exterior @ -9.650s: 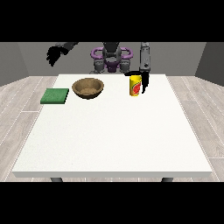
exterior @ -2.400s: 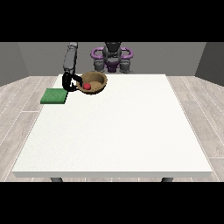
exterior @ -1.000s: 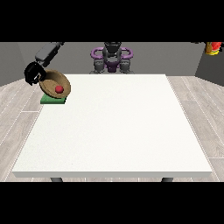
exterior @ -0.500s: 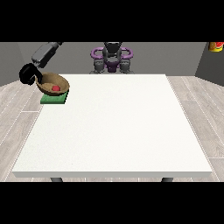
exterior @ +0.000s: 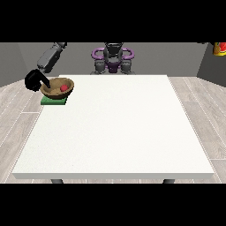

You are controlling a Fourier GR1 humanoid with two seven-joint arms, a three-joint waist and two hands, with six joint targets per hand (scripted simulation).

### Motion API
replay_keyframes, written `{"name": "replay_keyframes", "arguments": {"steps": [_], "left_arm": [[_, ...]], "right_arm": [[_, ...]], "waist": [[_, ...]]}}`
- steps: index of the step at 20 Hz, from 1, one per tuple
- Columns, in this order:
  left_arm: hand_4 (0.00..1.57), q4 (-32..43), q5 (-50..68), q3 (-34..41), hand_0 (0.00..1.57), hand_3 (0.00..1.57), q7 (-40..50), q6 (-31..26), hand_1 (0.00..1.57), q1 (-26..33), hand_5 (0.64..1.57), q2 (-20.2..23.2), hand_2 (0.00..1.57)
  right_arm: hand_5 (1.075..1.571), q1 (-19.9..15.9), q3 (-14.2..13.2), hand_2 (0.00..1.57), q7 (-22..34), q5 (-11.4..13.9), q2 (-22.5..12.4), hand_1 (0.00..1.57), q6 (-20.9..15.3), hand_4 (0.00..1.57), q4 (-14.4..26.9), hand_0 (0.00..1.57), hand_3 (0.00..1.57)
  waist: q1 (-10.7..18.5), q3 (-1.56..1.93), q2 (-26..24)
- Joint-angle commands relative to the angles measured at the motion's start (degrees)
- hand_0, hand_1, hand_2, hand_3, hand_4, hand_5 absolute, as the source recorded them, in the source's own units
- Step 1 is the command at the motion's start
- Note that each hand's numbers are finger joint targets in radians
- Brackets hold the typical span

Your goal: Pick the cup and pour the ball into the bowl, then pick the bowl and place it on the pad

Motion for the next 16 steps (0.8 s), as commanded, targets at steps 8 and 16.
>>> {"name": "replay_keyframes", "arguments": {"steps": [8, 16], "left_arm": [[1.21, 1.2, 0.9, -0.2, 0.0, 0.0, -0.3, -1.1, 0.0, -0.4, 1.568, 2.8, 0.0], [1.19, -1.5, -1.5, -5.1, 0.0, 0.0, 1.6, 3.4, 0.0, 3.0, 1.569, -4.7, 0.0]], "right_arm": [[1.435, -2.5, 5.0, 0.0, 0.6, 4.6, -3.3, 0.0, 3.8, 0.0, 3.2, 0.0, 0.0], [1.375, -5.1, 7.9, 0.0, 9.1, 6.4, -6.6, 0.0, 7.4, 0.2, 2.3, 0.0, 0.0]], "waist": [[1.7, 0.02, 1.4], [-0.9, -0.06, -9.7]]}}
